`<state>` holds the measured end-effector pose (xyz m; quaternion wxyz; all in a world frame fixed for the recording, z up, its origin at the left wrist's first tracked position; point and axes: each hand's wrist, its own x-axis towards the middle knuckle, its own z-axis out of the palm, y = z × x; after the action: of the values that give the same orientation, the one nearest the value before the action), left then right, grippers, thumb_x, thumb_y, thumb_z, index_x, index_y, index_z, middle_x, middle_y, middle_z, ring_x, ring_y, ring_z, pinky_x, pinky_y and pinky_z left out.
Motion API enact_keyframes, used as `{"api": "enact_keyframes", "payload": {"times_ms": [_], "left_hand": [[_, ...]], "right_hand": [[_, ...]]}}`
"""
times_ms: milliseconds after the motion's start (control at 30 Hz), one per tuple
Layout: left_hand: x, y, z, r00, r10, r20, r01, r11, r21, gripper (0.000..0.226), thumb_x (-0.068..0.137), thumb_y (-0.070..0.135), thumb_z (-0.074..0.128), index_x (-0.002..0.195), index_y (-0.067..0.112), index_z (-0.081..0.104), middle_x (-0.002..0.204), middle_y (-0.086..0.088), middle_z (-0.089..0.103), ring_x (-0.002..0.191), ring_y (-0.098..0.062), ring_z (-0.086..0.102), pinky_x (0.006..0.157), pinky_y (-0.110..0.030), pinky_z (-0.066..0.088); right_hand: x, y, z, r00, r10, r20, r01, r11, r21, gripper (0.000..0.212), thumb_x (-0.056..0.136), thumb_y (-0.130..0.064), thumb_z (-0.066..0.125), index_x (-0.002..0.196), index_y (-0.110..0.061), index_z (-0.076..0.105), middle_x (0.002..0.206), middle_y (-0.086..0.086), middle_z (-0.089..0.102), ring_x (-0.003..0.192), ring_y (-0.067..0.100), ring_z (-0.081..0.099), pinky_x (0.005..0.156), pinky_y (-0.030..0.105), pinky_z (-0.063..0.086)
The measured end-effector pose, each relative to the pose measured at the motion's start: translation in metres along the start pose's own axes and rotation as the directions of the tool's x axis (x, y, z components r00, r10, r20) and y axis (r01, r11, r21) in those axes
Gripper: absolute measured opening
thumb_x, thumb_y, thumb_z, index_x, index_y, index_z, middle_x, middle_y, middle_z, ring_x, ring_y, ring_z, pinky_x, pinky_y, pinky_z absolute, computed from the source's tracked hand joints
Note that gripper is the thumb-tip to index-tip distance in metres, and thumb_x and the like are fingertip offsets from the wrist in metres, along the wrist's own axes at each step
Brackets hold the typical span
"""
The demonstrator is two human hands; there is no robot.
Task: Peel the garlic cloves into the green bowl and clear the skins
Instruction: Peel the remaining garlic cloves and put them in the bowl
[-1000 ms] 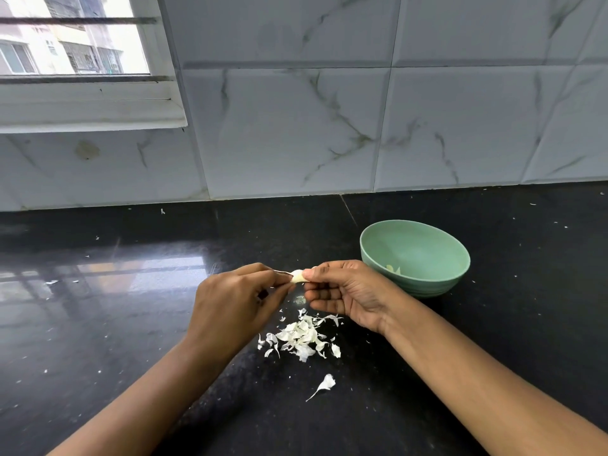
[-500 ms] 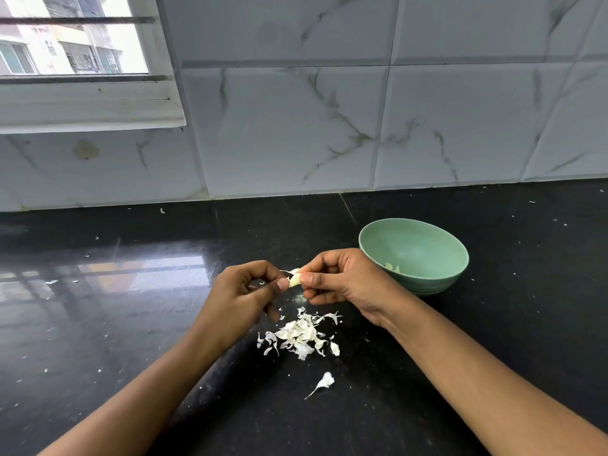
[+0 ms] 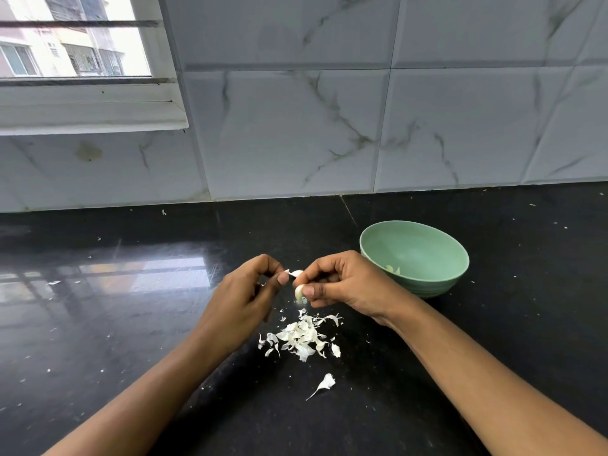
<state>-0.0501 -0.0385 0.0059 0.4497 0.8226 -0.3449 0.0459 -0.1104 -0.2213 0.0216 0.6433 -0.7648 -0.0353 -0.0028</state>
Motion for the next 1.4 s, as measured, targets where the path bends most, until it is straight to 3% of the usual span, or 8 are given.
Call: {"api": "enact_keyframes", "payload": {"times_ms": [300,500,567,700,933,1233,1333,1400], "left_hand": [[0.001,-0.001,-0.009,0.99,0.055,0.129,-0.091,0.953,0.288,0.022,0.081,0.023,0.074,0.095,0.04,0.069,0.073,0.027,0.069,0.062,0.016,0.061,0.067,-0.018,0.053],[0.0,0.002,-0.012,0.997,0.046,0.057,-0.062,0.944,0.323,0.024,0.067,0.059,0.074,0.079,0.038,0.068,0.062,0.035,0.061,0.062,0.008,0.061,0.059,-0.026,0.052],[0.0,0.003,-0.011,0.994,0.058,0.097,-0.088,0.939,0.333,0.009,0.076,0.046,0.075,0.083,0.041,0.072,0.054,0.035,0.057,0.061,0.007,0.062,0.061,-0.028,0.054],[-0.002,0.003,-0.009,0.982,0.064,0.178,-0.124,0.928,0.352,0.026,0.085,0.023,0.068,0.099,0.046,0.07,0.068,0.028,0.067,0.067,0.004,0.065,0.065,-0.027,0.055],[-0.002,0.005,-0.011,0.996,0.028,0.081,-0.045,0.974,0.223,0.005,0.074,0.041,0.078,0.074,0.041,0.073,0.055,0.026,0.064,0.057,0.009,0.063,0.066,-0.032,0.055],[0.0,-0.002,-0.006,0.997,0.038,0.069,-0.053,0.973,0.226,0.054,0.06,0.082,0.056,0.068,0.031,0.071,0.066,0.026,0.066,0.063,0.005,0.062,0.058,-0.02,0.048],[0.001,-0.002,-0.007,0.988,0.108,0.111,-0.132,0.963,0.237,0.03,0.071,0.063,0.061,0.087,0.04,0.074,0.094,0.029,0.062,0.077,0.007,0.061,0.068,-0.023,0.052],[0.002,-0.003,-0.008,0.986,0.086,0.142,-0.12,0.96,0.253,0.017,0.078,0.039,0.074,0.095,0.041,0.073,0.09,0.026,0.065,0.075,0.005,0.062,0.07,-0.025,0.052]], "right_hand": [[0.001,-0.004,-0.008,0.999,-0.017,-0.033,0.015,0.999,-0.042,0.017,0.078,0.007,0.069,0.087,-0.007,0.07,0.076,0.002,0.068,0.07,0.006,0.064,0.066,0.02,0.056],[0.001,-0.005,-0.011,0.998,-0.036,-0.043,0.032,0.994,-0.101,0.015,0.077,0.003,0.072,0.084,-0.01,0.069,0.084,0.012,0.069,0.074,0.012,0.063,0.067,0.023,0.057],[0.001,-0.005,-0.012,0.998,-0.041,-0.038,0.036,0.99,-0.134,0.014,0.077,0.002,0.072,0.084,-0.01,0.07,0.084,0.012,0.069,0.074,0.011,0.063,0.068,0.024,0.057],[0.001,-0.007,-0.012,0.999,-0.05,-0.022,0.046,0.983,-0.178,0.015,0.078,0.003,0.071,0.085,-0.01,0.07,0.084,0.01,0.069,0.072,0.008,0.062,0.069,0.025,0.058],[-0.001,-0.008,-0.014,1.0,-0.004,-0.004,0.003,0.985,-0.175,0.013,0.079,0.001,0.071,0.09,-0.005,0.071,0.078,-0.002,0.071,0.076,0.007,0.066,0.07,0.028,0.057],[-0.001,-0.008,-0.014,1.0,0.021,-0.016,-0.024,0.978,-0.209,0.011,0.078,-0.001,0.072,0.086,-0.008,0.07,0.087,0.01,0.07,0.077,0.012,0.064,0.066,0.026,0.056],[-0.001,-0.007,-0.015,1.0,0.026,-0.015,-0.028,0.978,-0.208,0.012,0.078,-0.001,0.073,0.085,-0.01,0.07,0.087,0.011,0.07,0.078,0.012,0.065,0.066,0.026,0.056],[-0.001,-0.007,-0.016,0.999,0.03,-0.01,-0.032,0.977,-0.212,0.012,0.078,-0.001,0.072,0.086,-0.01,0.07,0.085,0.009,0.07,0.077,0.012,0.065,0.065,0.025,0.056]]}}
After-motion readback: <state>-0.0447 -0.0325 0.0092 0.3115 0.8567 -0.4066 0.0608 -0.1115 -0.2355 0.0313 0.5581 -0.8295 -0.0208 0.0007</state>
